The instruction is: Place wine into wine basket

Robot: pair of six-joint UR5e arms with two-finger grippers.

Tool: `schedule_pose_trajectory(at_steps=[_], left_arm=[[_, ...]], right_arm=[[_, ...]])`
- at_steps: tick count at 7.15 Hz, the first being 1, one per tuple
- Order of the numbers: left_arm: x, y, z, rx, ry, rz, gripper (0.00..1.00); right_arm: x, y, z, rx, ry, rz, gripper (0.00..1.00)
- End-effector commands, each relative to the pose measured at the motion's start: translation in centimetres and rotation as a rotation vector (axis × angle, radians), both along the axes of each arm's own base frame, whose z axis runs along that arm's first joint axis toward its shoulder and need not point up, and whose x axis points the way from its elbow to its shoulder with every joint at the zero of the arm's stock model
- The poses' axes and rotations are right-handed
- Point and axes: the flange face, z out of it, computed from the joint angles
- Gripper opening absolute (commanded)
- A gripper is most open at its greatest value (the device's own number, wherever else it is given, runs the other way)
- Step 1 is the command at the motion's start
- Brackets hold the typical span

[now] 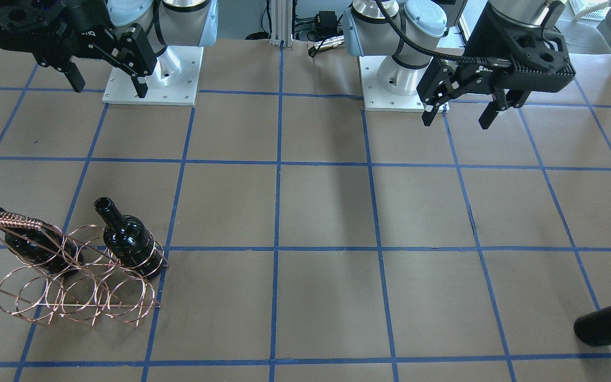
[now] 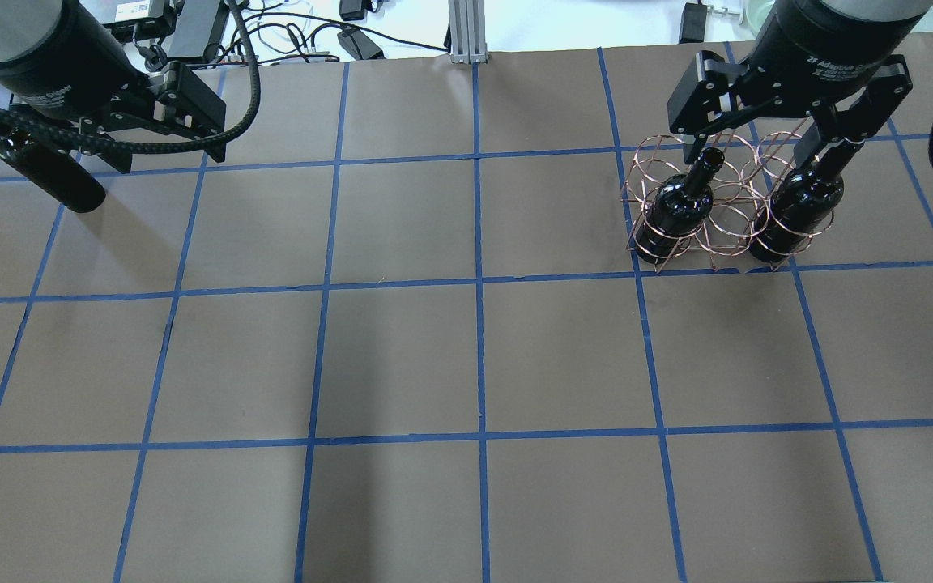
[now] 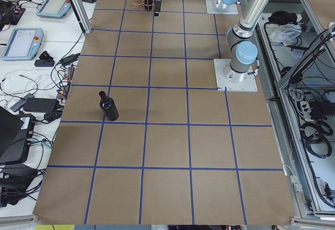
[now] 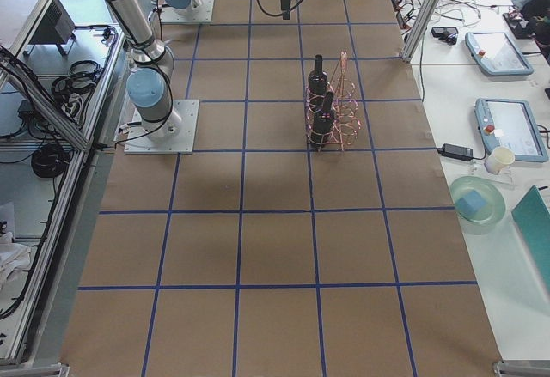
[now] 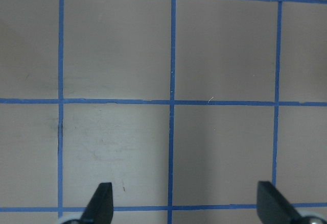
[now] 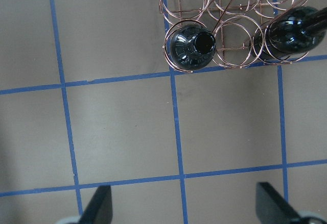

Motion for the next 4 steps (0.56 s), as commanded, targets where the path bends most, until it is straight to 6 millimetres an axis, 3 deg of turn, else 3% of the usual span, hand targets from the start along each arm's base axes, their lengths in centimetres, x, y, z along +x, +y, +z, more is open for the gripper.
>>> schedule_pose_trajectory(at_steps=[1, 2, 3, 4], left_arm=[[3.2, -1.3, -1.3, 0.017, -0.016, 0.027, 1.00], [5.6, -2.8, -2.2, 0.005, -0.017, 0.035, 1.00], [10.1, -4.9, -3.4, 0.006, 0.002, 0.071, 1.00], [13.2, -6.6, -4.3, -0.023, 0.048, 0.116, 1.00]], right_arm=[[0.0, 0.0, 0.0, 0.000, 0.000, 0.000, 1.00], [0.0, 0.0, 0.0, 0.000, 0.000, 0.000, 1.00], [0.0, 0.0, 0.0, 0.000, 0.000, 0.000, 1.00], [0.1, 0.0, 0.0, 0.000, 0.000, 0.002, 1.00]])
